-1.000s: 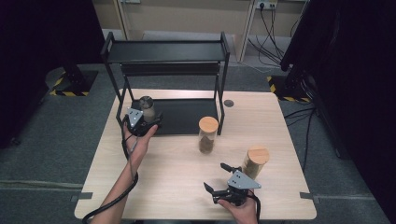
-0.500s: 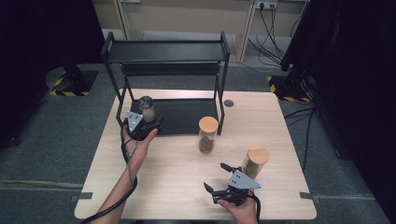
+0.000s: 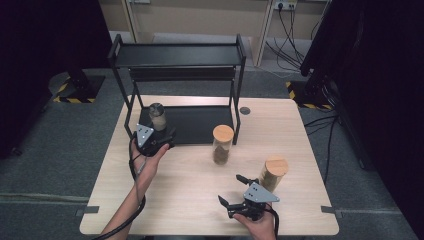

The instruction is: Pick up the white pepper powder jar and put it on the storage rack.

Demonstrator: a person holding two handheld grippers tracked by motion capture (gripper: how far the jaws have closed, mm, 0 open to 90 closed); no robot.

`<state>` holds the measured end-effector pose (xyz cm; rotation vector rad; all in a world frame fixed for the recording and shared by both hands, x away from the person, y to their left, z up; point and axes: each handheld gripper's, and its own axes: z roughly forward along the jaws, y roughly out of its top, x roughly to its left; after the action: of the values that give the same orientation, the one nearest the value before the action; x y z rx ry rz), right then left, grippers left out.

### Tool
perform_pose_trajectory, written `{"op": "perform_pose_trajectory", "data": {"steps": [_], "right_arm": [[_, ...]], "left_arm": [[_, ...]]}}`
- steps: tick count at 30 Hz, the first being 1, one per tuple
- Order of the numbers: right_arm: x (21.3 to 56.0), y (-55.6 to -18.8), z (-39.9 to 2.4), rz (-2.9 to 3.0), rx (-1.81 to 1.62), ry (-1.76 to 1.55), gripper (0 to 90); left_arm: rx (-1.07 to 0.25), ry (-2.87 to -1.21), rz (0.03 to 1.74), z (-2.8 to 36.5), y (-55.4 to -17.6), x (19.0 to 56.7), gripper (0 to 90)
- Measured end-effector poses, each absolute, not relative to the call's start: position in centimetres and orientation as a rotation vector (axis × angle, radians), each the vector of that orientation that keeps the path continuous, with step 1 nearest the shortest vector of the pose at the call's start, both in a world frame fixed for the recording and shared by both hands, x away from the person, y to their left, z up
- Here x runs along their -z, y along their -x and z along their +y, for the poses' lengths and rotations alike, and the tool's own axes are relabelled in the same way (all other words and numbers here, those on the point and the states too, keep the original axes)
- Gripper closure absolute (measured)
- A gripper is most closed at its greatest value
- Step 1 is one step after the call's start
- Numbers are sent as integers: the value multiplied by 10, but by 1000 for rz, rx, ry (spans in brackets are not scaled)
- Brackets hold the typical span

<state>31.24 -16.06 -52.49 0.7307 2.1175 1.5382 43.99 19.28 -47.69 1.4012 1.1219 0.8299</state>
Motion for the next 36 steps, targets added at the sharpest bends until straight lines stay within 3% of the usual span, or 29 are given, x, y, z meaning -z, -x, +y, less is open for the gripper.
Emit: {"op": "perform_pose_trajectory", "data": {"steps": [36], "right_arm": [[525,-312,-161,2114,-1542,-736,47]], "left_arm": [[-743,-1418,1071,182,-396,479,81]]}}
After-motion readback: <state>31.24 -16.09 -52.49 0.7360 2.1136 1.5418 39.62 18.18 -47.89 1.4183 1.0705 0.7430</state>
